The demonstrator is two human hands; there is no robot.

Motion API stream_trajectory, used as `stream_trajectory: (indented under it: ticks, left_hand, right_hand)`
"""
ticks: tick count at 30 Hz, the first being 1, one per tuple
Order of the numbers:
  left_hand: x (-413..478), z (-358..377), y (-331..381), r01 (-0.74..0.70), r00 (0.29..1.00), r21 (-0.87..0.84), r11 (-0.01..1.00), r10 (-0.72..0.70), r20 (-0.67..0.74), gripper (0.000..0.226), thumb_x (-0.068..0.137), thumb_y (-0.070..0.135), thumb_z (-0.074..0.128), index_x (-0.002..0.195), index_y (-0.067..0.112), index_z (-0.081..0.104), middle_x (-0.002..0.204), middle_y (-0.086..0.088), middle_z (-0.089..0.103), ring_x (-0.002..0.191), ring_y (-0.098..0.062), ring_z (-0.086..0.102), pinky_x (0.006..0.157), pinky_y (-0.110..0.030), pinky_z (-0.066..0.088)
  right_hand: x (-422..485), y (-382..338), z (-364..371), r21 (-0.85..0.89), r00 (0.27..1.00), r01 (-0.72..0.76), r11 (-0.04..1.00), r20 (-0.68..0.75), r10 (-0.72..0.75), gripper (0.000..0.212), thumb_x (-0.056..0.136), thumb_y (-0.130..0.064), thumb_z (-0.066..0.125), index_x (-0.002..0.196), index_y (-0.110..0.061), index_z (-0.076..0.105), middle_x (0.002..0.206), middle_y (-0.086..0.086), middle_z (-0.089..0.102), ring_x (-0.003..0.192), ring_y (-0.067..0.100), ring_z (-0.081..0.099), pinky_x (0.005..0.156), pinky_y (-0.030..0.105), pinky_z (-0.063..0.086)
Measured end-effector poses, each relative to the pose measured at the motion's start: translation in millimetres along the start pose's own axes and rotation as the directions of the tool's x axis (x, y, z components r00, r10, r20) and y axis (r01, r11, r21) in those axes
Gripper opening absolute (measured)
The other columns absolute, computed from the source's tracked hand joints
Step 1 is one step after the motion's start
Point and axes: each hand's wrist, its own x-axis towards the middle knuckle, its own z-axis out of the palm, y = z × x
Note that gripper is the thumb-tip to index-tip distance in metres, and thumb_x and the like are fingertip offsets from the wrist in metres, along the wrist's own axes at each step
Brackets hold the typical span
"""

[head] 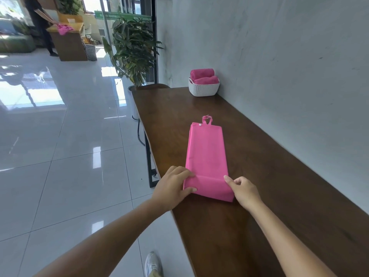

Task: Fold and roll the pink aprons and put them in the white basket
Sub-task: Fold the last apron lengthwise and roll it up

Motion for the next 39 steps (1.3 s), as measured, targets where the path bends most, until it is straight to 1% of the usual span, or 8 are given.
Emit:
stream_trajectory:
  ticks: [4,8,12,20,25,29,34,39]
  left_hand:
    - [1.6,4.4,-3.9,-0.025,0.998,0.084,0.996,0.021,0.056,0.067,0.090,0.048,0.071,0.149,0.030,0.045,0.147,0.011,0.049,0.136,-0.013,0.038,0.113,-0.035,0.040]
    - [8.5,6.1,-6.8,-0.001,0.998,0.076,0.997,-0.004,0.066,0.057,0.094,0.043,0.067,0.146,0.028,0.048,0.139,0.007,0.054,0.129,-0.014,0.043,0.110,-0.036,0.045]
    - [15.6,2.8,-9.6,0.032,0.994,0.038,0.999,-0.036,0.106,0.051,0.095,0.042,0.066,0.142,0.028,0.051,0.131,0.007,0.057,0.121,-0.014,0.048,0.106,-0.033,0.046]
    - [17.4,-10.2,-21.8,0.182,0.939,-0.171,0.968,-0.120,0.321,0.044,0.094,0.053,0.064,0.131,0.030,0.060,0.117,0.010,0.063,0.101,-0.010,0.060,0.090,-0.034,0.058]
    - [9.4,-10.4,-24.4,0.288,0.898,-0.289,0.913,-0.153,0.412,0.041,0.090,0.063,0.060,0.119,0.034,0.065,0.110,0.010,0.067,0.102,-0.013,0.066,0.091,-0.037,0.060]
    - [7.2,-8.4,-20.9,0.370,0.874,-0.323,0.871,-0.208,0.440,0.053,0.087,0.072,0.054,0.114,0.030,0.071,0.109,0.010,0.071,0.101,-0.013,0.067,0.093,-0.041,0.059]
    - [4.7,-6.8,-2.7,0.380,0.913,-0.174,0.908,-0.338,0.227,0.043,0.092,0.066,0.054,0.097,0.026,0.070,0.106,0.010,0.063,0.093,-0.011,0.062,0.080,-0.030,0.058]
    - [-1.1,-4.0,1.8,0.261,0.965,-0.209,0.943,-0.258,0.038,0.030,0.099,0.052,0.056,0.118,0.031,0.064,0.120,0.014,0.057,0.103,-0.008,0.057,0.089,-0.028,0.057]
  right_hand:
    - [5.9,-7.2,5.5,0.022,0.997,-0.015,1.000,-0.078,0.017,0.043,0.095,-0.060,0.055,0.097,-0.018,0.060,0.096,-0.001,0.064,0.081,0.015,0.057,0.054,0.025,0.036]
    - [4.8,-8.9,7.3,-0.040,0.980,0.124,0.991,-0.153,-0.129,0.032,0.099,-0.052,0.053,0.098,-0.020,0.060,0.099,-0.003,0.062,0.087,0.013,0.059,0.055,0.018,0.034]
    - [-3.3,0.9,3.2,-0.056,0.964,0.244,0.968,-0.095,-0.249,0.031,0.100,-0.053,0.047,0.101,-0.025,0.060,0.104,-0.005,0.061,0.088,0.004,0.056,0.059,0.014,0.037]
    - [-32.1,25.2,1.4,-0.004,0.939,0.342,0.940,0.041,-0.342,0.050,0.094,-0.063,0.052,0.136,-0.035,0.047,0.124,-0.017,0.053,0.113,0.004,0.054,0.077,0.013,0.044]
    - [-43.8,35.7,0.8,0.105,0.937,0.331,0.938,0.081,-0.340,0.049,0.091,-0.071,0.048,0.130,-0.041,0.051,0.125,-0.020,0.057,0.114,-0.002,0.054,0.079,0.011,0.045]
    - [-44.2,35.2,-0.7,0.134,0.946,0.294,0.946,0.101,-0.308,0.070,0.082,-0.090,0.032,0.118,-0.037,0.060,0.115,-0.017,0.065,0.106,0.001,0.060,0.083,0.020,0.051]
    - [-35.8,19.5,-4.7,0.127,0.976,0.151,0.980,0.140,-0.168,0.075,0.081,-0.088,0.033,0.100,-0.025,0.067,0.089,-0.004,0.070,0.079,0.013,0.066,0.067,0.026,0.048]
    - [-18.8,5.9,-3.6,0.063,0.992,0.042,0.997,0.120,-0.049,0.065,0.089,-0.076,0.043,0.089,-0.014,0.063,0.075,0.005,0.069,0.065,0.019,0.066,0.060,0.031,0.046]
